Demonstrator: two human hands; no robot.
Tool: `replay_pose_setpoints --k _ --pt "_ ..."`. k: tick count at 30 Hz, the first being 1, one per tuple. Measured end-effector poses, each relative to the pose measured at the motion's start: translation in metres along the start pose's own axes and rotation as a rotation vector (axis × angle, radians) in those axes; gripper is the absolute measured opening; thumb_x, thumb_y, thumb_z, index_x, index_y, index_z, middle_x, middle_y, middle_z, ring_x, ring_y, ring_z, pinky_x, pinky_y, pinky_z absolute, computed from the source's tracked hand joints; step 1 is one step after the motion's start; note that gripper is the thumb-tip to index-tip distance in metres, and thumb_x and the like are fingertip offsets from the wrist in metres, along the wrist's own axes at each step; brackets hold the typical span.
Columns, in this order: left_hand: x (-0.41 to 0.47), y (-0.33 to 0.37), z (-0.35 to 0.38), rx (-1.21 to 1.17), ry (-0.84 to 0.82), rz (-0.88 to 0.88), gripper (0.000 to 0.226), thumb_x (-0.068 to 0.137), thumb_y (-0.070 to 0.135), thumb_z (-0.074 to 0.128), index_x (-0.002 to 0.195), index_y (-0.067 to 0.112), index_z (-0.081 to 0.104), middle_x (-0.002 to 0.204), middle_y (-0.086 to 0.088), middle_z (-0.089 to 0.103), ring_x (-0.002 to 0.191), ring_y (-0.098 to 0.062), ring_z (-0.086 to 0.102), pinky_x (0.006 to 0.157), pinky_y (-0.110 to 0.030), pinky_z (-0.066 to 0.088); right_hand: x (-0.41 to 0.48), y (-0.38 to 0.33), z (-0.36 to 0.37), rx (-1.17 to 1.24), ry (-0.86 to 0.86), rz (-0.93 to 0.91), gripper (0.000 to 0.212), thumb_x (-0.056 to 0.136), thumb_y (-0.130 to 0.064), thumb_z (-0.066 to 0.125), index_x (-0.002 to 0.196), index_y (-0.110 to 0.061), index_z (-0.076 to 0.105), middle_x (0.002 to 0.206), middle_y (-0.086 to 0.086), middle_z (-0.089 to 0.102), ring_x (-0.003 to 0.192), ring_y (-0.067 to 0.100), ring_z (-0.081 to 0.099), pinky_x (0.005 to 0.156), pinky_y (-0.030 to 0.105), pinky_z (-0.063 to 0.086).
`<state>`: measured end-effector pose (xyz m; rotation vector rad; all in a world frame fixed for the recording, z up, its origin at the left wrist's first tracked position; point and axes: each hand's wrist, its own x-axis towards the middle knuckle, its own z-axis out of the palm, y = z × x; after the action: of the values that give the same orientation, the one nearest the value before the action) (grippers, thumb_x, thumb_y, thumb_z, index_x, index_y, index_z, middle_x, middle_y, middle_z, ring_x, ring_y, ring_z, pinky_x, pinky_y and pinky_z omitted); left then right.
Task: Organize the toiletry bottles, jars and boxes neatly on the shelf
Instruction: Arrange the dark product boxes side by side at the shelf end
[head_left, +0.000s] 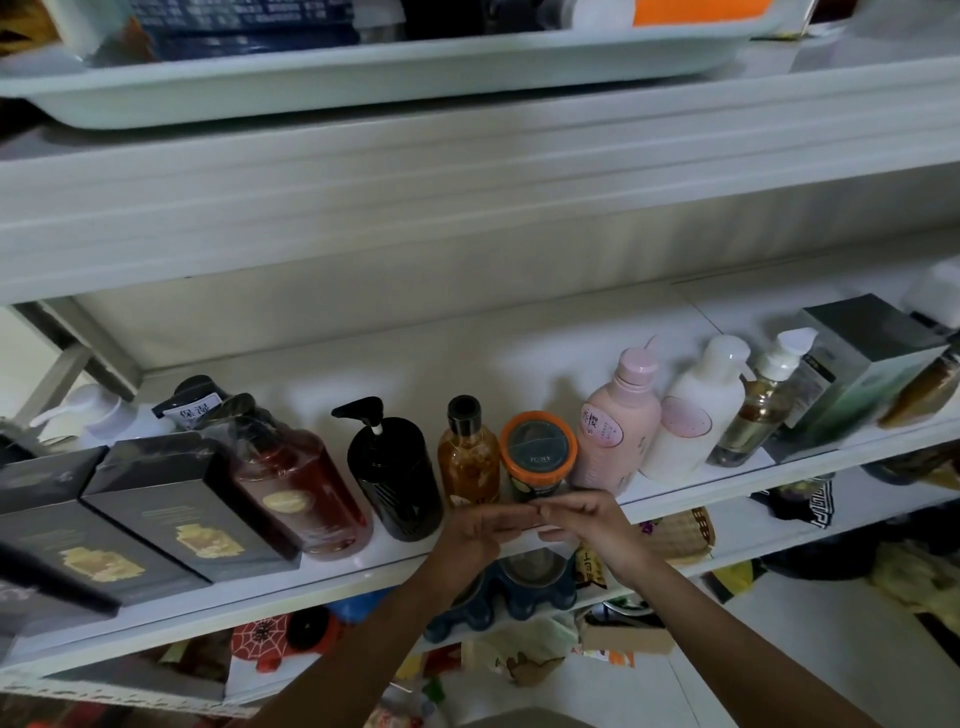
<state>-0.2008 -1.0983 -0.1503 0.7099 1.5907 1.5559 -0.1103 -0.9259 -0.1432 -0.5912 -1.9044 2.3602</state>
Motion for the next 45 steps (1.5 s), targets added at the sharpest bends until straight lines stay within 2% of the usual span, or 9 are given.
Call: replay_pose_setpoints --k 3,7,13,16,27,31,39,42,45 --pt "0.000 -0.001 -0.001 0.055 0.018 -0.013 0.079 0.054 0.003 0.052 0.132 -0.007 0.043 0.107 0.013 0.071 0.111 -0.008 0.062 0.093 -0.023 0.047 0.002 0.000 -0.001 0.012 -0.008 0.017 0.026 0.086 0.005 0.058 0.110 0.010 0.063 0.092 0.016 0.071 0.077 0.021 0.069 0.076 0.035 0.058" --pt "-0.001 0.003 0.002 0.056 0.001 -0.040 0.068 0.058 -0.011 0.042 0.113 0.018 0.068 0.106 0.014 0.071 0.111 -0.008 0.062 0.094 -0.023 0.047 0.001 0.001 -0.003 -0.001 -0.015 0.011 0.026 0.085 0.004 0.059 0.111 0.010 0.063 0.096 0.019 0.070 0.078 0.022 0.069 0.076 0.035 0.059" --pt "-0.004 0.006 0.004 0.095 0.011 0.002 0.075 0.055 -0.009 0.039 0.130 -0.009 0.045 0.105 0.009 0.072 0.108 -0.006 0.063 0.087 -0.019 0.048 0.000 0.002 -0.003 -0.020 -0.022 -0.004 0.025 0.085 0.002 0.060 0.109 0.005 0.065 0.086 0.007 0.073 0.078 0.019 0.070 0.069 0.028 0.059" --pt "-0.006 0.010 0.005 0.104 0.028 -0.003 0.073 0.055 -0.008 0.039 0.127 -0.009 0.050 0.112 -0.001 0.069 0.110 -0.008 0.062 0.088 -0.019 0.048 -0.001 0.001 -0.003 -0.025 -0.020 -0.008 0.023 0.086 0.001 0.060 0.108 0.003 0.066 0.083 0.002 0.074 0.078 0.017 0.070 0.067 0.026 0.057" --pt "-0.007 0.010 0.006 0.124 0.030 -0.015 0.078 0.054 -0.008 0.038 0.131 0.001 0.044 0.106 0.011 0.071 0.110 -0.009 0.062 0.092 -0.021 0.047 -0.003 0.003 0.000 -0.002 -0.015 -0.033 0.020 0.087 0.001 0.059 0.103 -0.008 0.068 0.081 -0.002 0.075 0.077 0.015 0.071 0.069 0.026 0.058" --pt "-0.004 0.005 0.004 0.140 0.020 0.033 0.073 0.054 -0.010 0.038 0.127 -0.011 0.046 0.109 0.012 0.070 0.113 -0.011 0.061 0.092 -0.020 0.046 -0.003 0.003 0.002 -0.014 0.035 -0.037 0.016 0.089 -0.001 0.057 0.098 -0.001 0.070 0.078 -0.001 0.074 0.074 0.014 0.070 0.067 0.028 0.058" --pt "0.001 -0.004 0.002 0.057 -0.001 -0.030 0.044 0.068 0.021 0.052 0.106 0.034 0.072 0.115 0.013 0.068 0.115 -0.013 0.060 0.096 -0.027 0.045 -0.002 0.000 0.009 0.014 0.140 0.008 0.019 0.088 -0.002 0.058 0.078 -0.006 0.073 0.078 0.007 0.071 0.074 0.018 0.069 0.066 0.033 0.060" --pt "0.004 -0.008 0.001 0.030 0.002 -0.031 0.041 0.070 0.023 0.056 0.105 0.036 0.072 0.112 0.013 0.069 0.111 -0.010 0.062 0.093 -0.023 0.046 0.000 0.003 0.009 -0.001 0.156 0.014 0.016 0.089 -0.003 0.057 0.089 0.005 0.071 0.079 0.011 0.069 0.074 0.019 0.069 0.066 0.034 0.060" --pt "0.007 -0.012 0.000 0.036 -0.016 0.005 0.037 0.072 0.026 0.058 0.106 0.033 0.072 0.113 0.010 0.069 0.113 -0.014 0.061 0.094 -0.023 0.046 0.000 0.003 0.009 -0.037 0.159 -0.005 0.017 0.090 -0.005 0.057 0.083 -0.004 0.072 0.079 0.008 0.070 0.076 0.018 0.069 0.067 0.035 0.060"
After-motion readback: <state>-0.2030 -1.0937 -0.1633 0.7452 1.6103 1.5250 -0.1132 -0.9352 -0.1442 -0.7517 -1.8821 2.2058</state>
